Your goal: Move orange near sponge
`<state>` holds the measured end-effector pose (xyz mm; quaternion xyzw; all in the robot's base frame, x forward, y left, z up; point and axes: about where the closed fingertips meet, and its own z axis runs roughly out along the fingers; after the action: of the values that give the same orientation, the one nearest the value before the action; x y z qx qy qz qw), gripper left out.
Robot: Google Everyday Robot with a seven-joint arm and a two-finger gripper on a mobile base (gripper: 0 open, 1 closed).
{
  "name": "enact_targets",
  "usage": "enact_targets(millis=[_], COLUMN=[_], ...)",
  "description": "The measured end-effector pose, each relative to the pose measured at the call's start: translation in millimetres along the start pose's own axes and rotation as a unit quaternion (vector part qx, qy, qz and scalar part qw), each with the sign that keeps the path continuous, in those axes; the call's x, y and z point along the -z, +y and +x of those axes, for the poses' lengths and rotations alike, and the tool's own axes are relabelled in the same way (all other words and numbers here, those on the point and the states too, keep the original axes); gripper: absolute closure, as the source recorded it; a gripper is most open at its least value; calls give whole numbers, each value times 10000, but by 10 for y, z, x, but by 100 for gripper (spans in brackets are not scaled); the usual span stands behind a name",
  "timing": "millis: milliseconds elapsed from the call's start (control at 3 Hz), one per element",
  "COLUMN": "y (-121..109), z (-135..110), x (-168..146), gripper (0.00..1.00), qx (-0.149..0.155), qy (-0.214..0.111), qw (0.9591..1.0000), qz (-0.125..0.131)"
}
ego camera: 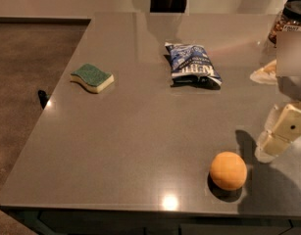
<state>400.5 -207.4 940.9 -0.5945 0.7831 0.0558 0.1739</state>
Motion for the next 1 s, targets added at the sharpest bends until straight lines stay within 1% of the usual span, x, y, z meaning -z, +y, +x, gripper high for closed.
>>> enact_targets(millis=[333, 667, 1000], y=[251, 513, 638], z=[36, 47, 62], x=[-141, -343, -460], gripper=[0, 0, 0], qx=[108, 339, 451], qy=[-297, -522, -618], qw=[9993, 9969, 9952], qz=[-213, -477, -611])
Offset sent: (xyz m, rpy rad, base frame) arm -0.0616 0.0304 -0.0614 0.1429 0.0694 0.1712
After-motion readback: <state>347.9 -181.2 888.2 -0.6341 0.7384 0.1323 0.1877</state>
